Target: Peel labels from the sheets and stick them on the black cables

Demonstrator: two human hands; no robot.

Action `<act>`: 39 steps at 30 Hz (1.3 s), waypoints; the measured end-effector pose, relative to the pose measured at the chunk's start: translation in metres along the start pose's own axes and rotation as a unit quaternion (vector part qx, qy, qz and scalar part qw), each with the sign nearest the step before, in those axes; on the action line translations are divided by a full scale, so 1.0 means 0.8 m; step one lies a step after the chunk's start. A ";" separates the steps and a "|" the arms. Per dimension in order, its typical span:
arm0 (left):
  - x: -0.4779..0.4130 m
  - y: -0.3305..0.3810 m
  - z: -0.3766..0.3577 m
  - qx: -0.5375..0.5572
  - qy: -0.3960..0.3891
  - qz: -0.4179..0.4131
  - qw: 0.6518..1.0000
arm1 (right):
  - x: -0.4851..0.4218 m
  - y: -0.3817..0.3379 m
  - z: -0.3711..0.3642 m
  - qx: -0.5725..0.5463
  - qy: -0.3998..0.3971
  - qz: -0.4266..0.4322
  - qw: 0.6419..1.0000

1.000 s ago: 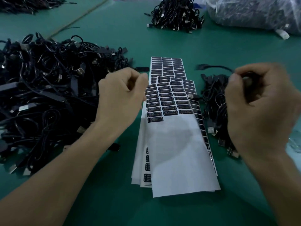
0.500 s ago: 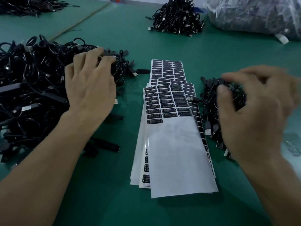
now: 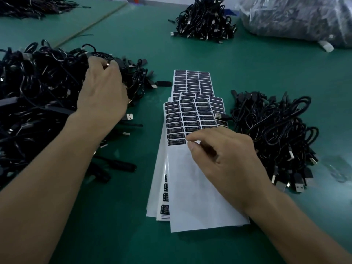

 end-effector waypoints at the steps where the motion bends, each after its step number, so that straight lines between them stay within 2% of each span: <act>1: -0.001 -0.001 0.001 0.015 -0.006 -0.009 1.000 | 0.000 0.001 0.000 -0.003 -0.001 -0.002 1.000; 6: 0.002 -0.001 0.008 0.025 0.000 -0.018 1.000 | 0.000 0.005 0.000 -0.014 0.001 -0.013 1.000; 8: 0.004 0.002 0.017 0.019 0.044 -0.024 0.999 | 0.001 0.007 -0.001 -0.016 0.000 -0.018 1.000; 11: 0.007 0.013 0.035 0.050 0.136 -0.086 0.986 | 0.000 0.008 -0.003 -0.023 0.001 -0.019 1.000; 14: 0.029 0.048 0.061 0.066 0.247 -0.196 0.947 | -0.002 0.009 -0.001 -0.029 0.015 -0.018 0.999; 17: 0.070 0.102 0.068 0.018 0.327 -0.375 0.867 | -0.002 0.013 0.004 -0.040 0.035 -0.038 0.998; 19: 0.092 0.127 0.056 0.029 0.300 -0.467 0.831 | -0.002 0.017 0.007 -0.070 0.045 -0.064 0.994; 21: 0.105 0.138 0.043 0.055 0.244 -0.509 0.824 | -0.001 0.022 0.009 -0.100 0.051 -0.095 0.989; 24: 0.104 0.137 0.025 0.099 0.113 -0.473 0.868 | -0.001 0.027 0.010 -0.046 0.035 -0.121 0.991; 26: 0.091 0.123 0.012 0.160 0.026 -0.392 0.906 | -0.001 0.030 0.008 0.040 0.000 -0.141 0.989; 28: 0.083 0.107 -0.002 0.228 -0.025 -0.319 0.919 | 0.001 0.030 0.001 0.112 -0.070 -0.170 0.976; 30: 0.077 0.096 -0.015 0.265 -0.058 -0.269 0.924 | 0.004 0.026 -0.008 0.155 -0.134 -0.192 0.960; 33: 0.073 0.084 -0.031 0.308 -0.108 -0.189 0.926 | 0.007 0.024 -0.014 0.171 -0.177 -0.208 0.947; 36: 0.072 0.077 -0.038 0.370 -0.123 -0.144 0.910 | 0.006 0.026 -0.011 0.141 -0.169 -0.203 0.954; 39: 0.079 0.079 -0.037 0.408 -0.112 -0.134 0.896 | 0.006 0.027 -0.009 0.081 -0.133 -0.183 0.971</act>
Point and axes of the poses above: each hand's wrist, its own x-axis away from the middle knuckle, its own z-axis out of the back of the hand, y = z × x, the point moved 7 cm from there along -x, towards the middle knuckle, and after that the axes turned 2 degrees about x, right-handed, at the moved point
